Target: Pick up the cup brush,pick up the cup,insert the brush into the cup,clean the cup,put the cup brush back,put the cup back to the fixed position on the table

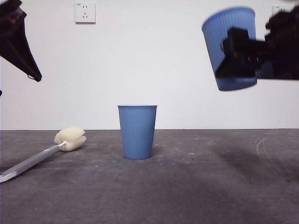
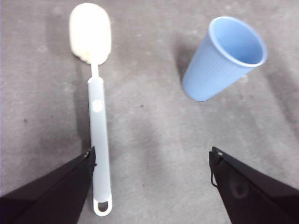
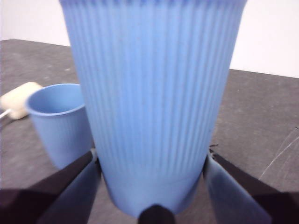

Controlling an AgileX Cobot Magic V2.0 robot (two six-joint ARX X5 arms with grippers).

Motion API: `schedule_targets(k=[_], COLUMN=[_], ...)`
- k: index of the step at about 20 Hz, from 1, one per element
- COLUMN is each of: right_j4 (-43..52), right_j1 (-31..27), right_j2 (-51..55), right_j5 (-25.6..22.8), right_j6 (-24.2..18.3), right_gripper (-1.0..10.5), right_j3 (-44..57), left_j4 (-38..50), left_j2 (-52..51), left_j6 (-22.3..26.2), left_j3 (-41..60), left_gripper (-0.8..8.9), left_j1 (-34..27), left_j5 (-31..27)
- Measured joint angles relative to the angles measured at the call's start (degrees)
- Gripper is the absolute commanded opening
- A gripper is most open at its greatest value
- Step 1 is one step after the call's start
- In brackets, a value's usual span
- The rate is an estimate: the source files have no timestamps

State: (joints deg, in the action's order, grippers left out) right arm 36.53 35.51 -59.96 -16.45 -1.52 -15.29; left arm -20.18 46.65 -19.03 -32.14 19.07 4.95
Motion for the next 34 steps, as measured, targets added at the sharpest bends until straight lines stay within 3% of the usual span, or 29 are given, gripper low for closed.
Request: schedule_targets(k=[2,6,11,20,30,34], right_j4=[7.2,19.8,25.5,29.7,29.5,27.7], right_j1=[-4.1,-6.7,-6.7,-12.5,-12.5,-12.5], right_j2=[-6.3,-19.5,-33.7,-45.6,-52.6,-52.5], right_j5=[4.0,8.5,10.5,15.1,18.8,19.1], right_j6=[0.0,0.0,0.0,0.0,-0.6,-0.6], right_gripper=[-0.1,-0.1,-0.1,-0.1,-0.1,0.5], right_j3=[0.1,0.0,-5.2,-11.5,-16.1,-16.1], left_j4=[-0.1,-0.1,-0.1,-0.4,-0.3,-0.3], left_j2=[0.0,0.0,0.0,0.0,0.0,0.0], left_j6=[0.0,0.0,0.5,2.3,3.0,3.0], left_j3=[0.0,0.0,0.0,0.0,0.0,0.0], left_gripper=[4.09,4.09,4.09,4.09,4.09,4.09], left_j1=[0.0,0.0,0.0,0.0,0.0,0.0], left_j5=[0.7,1.3,1.3,1.5,1.4,1.4])
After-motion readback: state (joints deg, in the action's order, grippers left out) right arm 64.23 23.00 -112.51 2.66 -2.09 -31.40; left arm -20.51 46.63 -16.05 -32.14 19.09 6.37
